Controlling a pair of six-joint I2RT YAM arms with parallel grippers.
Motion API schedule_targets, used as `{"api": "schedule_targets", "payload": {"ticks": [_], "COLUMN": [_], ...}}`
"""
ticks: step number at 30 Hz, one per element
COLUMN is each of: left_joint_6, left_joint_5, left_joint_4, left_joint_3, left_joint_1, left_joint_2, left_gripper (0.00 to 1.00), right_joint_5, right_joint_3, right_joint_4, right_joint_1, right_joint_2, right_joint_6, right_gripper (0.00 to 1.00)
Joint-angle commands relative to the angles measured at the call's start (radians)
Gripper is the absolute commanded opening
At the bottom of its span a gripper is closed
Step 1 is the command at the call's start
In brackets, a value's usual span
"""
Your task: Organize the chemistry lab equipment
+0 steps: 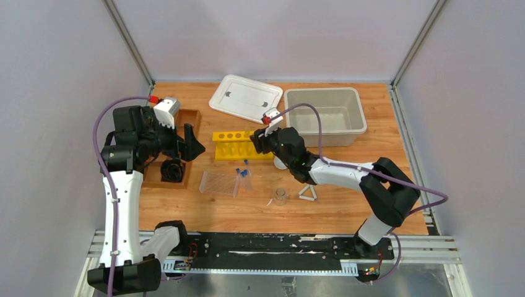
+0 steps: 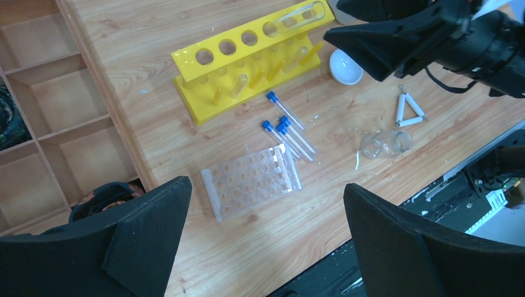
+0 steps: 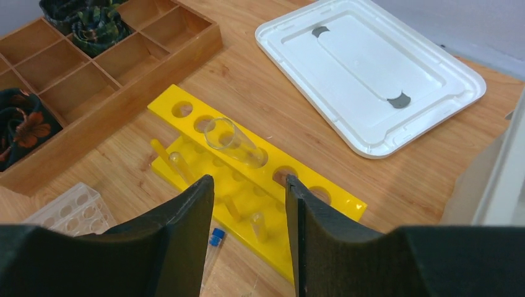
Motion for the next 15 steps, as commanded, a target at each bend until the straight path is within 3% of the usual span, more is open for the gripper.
{"api": "schedule_targets", "payload": {"ticks": [1, 7, 15], "left_joint_6": [-0.006, -0.008, -0.010], "left_joint_5": [-0.004, -0.016, -0.020], "left_joint_4": [0.003, 0.001, 0.001], "left_joint_3": [0.032, 0.025, 0.018], "left_joint_1": [0.004, 0.004, 0.004], "left_joint_2": [-0.019, -0.021, -0.028], "left_gripper": [1.00, 1.00, 1.00], "right_joint_5": [0.063, 0.031, 0.083], "right_joint_3": [0.046, 0.111, 0.189], "right_joint_4": [-0.153, -0.451, -0.603], "right_joint_1": [0.047, 0.106, 0.183], "right_joint_2": [-0.087, -0.091, 0.059], "right_joint_6": [0.029, 0.224, 0.308], "right_gripper": [0.48, 0.31, 0.26]}}
